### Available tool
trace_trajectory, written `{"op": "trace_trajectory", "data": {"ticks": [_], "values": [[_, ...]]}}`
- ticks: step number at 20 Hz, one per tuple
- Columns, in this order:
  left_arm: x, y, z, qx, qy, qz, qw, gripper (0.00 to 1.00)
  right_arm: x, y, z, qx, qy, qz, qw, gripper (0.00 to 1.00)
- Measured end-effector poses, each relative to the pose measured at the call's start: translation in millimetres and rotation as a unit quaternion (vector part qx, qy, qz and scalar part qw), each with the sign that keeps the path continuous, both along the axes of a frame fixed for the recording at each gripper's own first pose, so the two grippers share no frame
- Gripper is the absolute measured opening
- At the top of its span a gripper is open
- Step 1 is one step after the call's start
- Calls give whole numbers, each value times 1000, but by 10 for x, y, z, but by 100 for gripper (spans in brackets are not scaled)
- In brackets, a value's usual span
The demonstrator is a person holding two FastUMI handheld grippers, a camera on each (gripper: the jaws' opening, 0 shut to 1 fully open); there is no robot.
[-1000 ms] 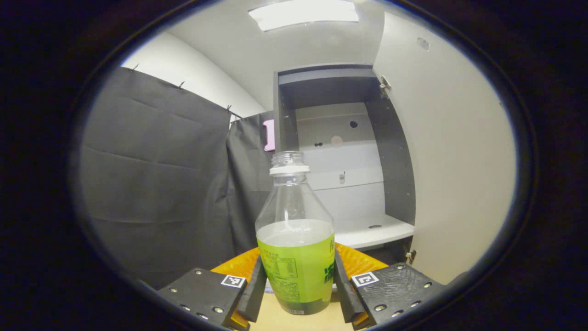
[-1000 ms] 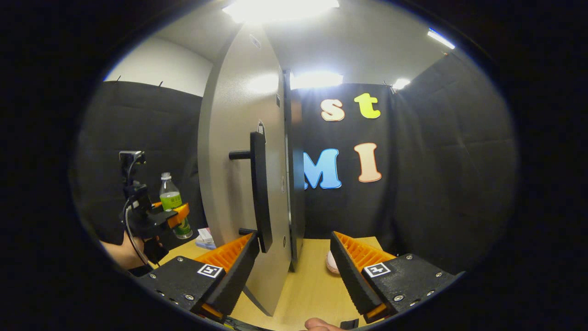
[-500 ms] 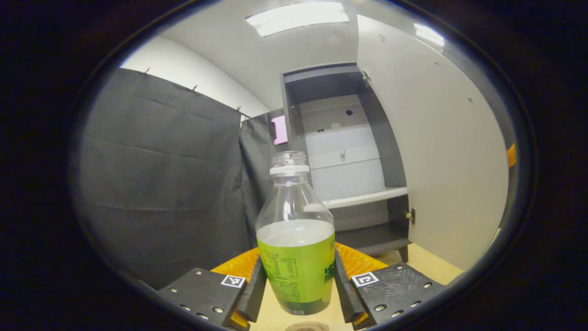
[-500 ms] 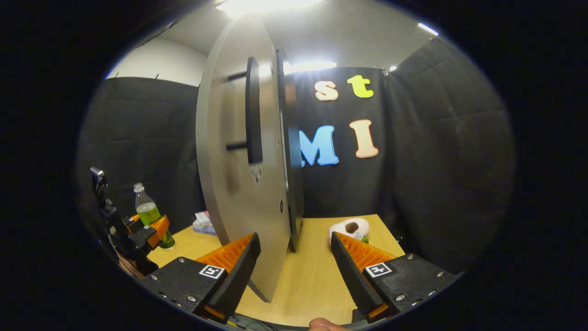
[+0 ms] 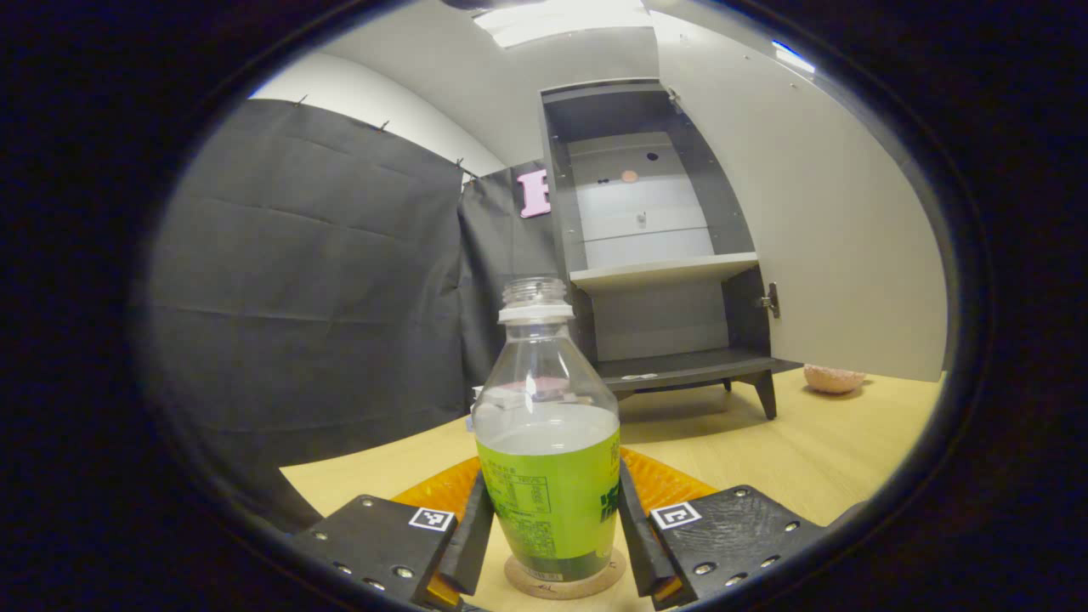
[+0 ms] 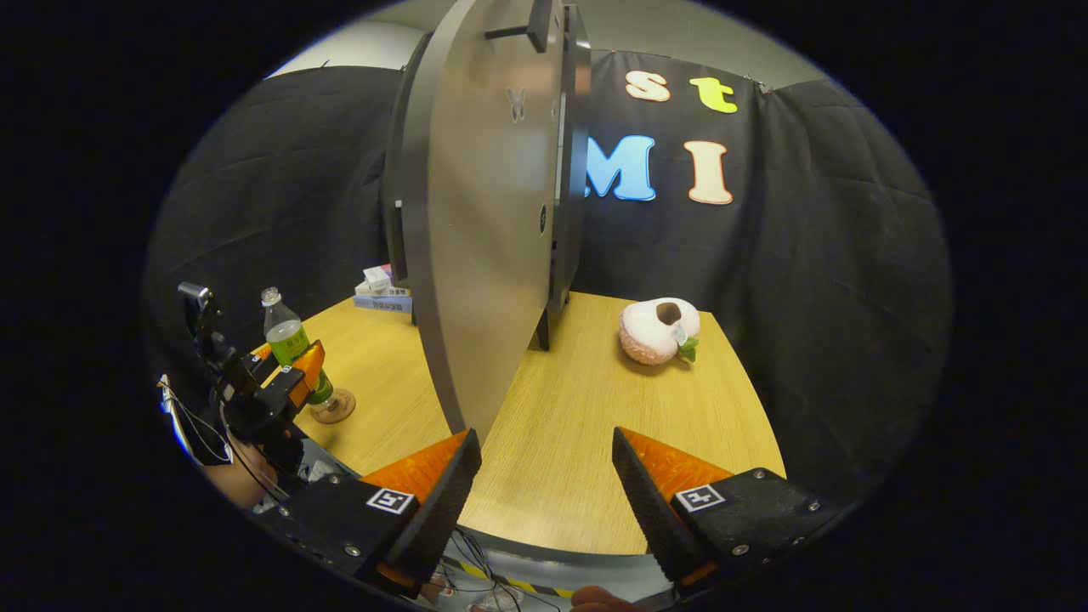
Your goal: Open the cabinet door with the right hand, grasp the bottle in the cabinet with the left hand and place it on the coaster, then close the cabinet door with the right hand.
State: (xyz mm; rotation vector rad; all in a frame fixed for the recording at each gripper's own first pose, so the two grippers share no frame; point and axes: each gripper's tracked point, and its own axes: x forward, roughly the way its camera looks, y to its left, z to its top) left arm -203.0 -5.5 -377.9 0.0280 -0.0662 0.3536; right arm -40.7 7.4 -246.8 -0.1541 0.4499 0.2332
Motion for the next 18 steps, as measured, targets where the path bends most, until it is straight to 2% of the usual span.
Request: {"op": "trace_trajectory", "data": {"ticks": [3,4,5,9,10,14,15,16,18], "values": [[40,57,-196,-9,10,2,1000,70,-26,111,-101,-7,15,11,1000,96],[43,40,-173,-13,8,-4,1000,76,-37,147,-127,-11,18,14,1000,96],[25,46,-167,-15,6,-6,1000,65,-45,179,-135,-11,21,17,1000,96],[30,62,-77,-8,-5,-7,1000,94,-65,268,-168,-8,26,25,999,96],[8,54,-40,-8,-9,-10,1000,88,-63,272,-173,-8,27,26,999,96],[-49,38,231,-5,-16,-25,1000,88,-58,259,-125,-4,23,23,999,96],[-42,23,279,-7,-12,-33,999,93,-47,233,-100,-3,19,21,1000,96],[-61,3,322,-10,-7,-39,999,88,-88,218,-115,-2,18,18,1000,96],[-73,20,531,-9,-10,-46,999,88,-88,171,-108,0,21,11,1000,96]]}}
